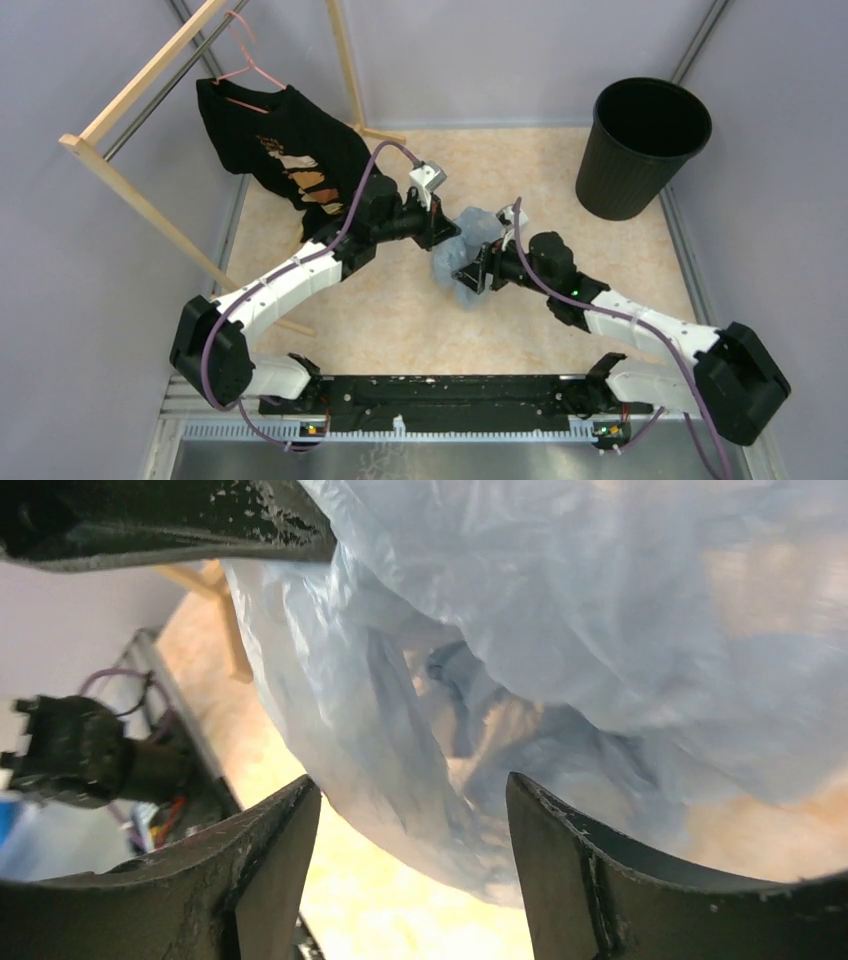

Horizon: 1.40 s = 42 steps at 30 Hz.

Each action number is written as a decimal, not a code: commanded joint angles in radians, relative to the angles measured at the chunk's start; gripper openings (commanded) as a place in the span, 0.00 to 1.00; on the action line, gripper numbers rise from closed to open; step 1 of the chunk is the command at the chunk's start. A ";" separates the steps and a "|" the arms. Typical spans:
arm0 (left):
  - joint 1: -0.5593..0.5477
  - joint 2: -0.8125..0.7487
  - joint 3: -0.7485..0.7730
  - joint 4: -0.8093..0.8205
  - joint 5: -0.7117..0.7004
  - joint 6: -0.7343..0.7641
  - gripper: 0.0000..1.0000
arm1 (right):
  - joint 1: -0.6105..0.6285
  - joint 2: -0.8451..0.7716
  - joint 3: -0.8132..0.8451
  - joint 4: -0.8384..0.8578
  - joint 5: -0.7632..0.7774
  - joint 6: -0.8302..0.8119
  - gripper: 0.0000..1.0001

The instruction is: Put the trash bags into the trash bin

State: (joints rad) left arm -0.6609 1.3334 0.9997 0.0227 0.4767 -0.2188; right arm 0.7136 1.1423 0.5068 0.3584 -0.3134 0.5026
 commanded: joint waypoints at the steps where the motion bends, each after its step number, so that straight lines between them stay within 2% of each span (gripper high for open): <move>1: 0.002 0.020 0.077 -0.072 -0.047 0.066 0.03 | 0.006 -0.174 0.040 -0.236 0.240 -0.135 0.70; 5: -0.004 0.020 0.081 -0.079 -0.024 0.095 0.01 | -0.002 -0.342 0.032 -0.352 0.529 -0.180 0.83; 7: -0.014 0.021 0.079 -0.078 -0.002 0.112 0.00 | -0.034 -0.400 0.025 -0.355 0.559 -0.189 0.89; 10: -0.044 0.031 0.084 -0.077 0.058 0.154 0.00 | -0.165 -0.397 0.063 -0.379 0.396 -0.154 0.90; 13: -0.087 0.057 0.100 -0.113 0.063 0.195 0.00 | -0.310 -0.308 0.129 -0.394 0.195 -0.106 0.91; 17: -0.129 0.109 0.122 -0.157 -0.002 0.210 0.00 | -0.354 -0.144 0.212 -0.447 0.101 -0.082 0.90; 20: -0.138 0.157 0.148 -0.193 -0.032 0.210 0.00 | -0.355 -0.067 0.192 -0.411 0.014 -0.047 0.82; 24: -0.150 0.232 0.189 -0.255 -0.057 0.208 0.00 | -0.355 -0.045 0.052 -0.236 -0.102 0.034 0.66; 26: -0.160 0.268 0.220 -0.288 -0.066 0.209 0.00 | -0.355 -0.055 -0.040 -0.126 -0.142 0.070 0.52; 27: -0.165 0.284 0.233 -0.304 -0.070 0.210 0.00 | -0.355 -0.061 -0.064 -0.086 -0.150 0.083 0.41; 28: -0.169 0.297 0.246 -0.322 -0.072 0.210 0.00 | -0.355 -0.071 -0.077 -0.069 -0.145 0.086 0.28; 30: -0.176 0.315 0.271 -0.358 -0.080 0.210 0.00 | -0.355 -0.101 -0.076 -0.092 -0.111 0.081 0.10; 32: -0.181 0.316 0.277 -0.368 -0.091 0.210 0.00 | -0.355 -0.136 -0.063 -0.125 -0.069 0.065 0.01; 39: -0.190 0.290 0.258 -0.353 -0.116 0.244 0.03 | -0.355 -0.250 -0.042 -0.200 0.032 0.003 0.00; 40: -0.192 0.293 0.257 -0.351 -0.111 0.244 0.03 | -0.355 -0.253 -0.033 -0.223 0.052 -0.006 0.07; 42: -0.198 0.306 0.252 -0.340 -0.092 0.234 0.03 | -0.354 -0.246 0.007 -0.276 0.092 -0.014 0.28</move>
State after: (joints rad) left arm -0.8482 1.6539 1.2324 -0.3386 0.3733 0.0044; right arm 0.3634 0.9039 0.4263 0.1318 -0.3088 0.5335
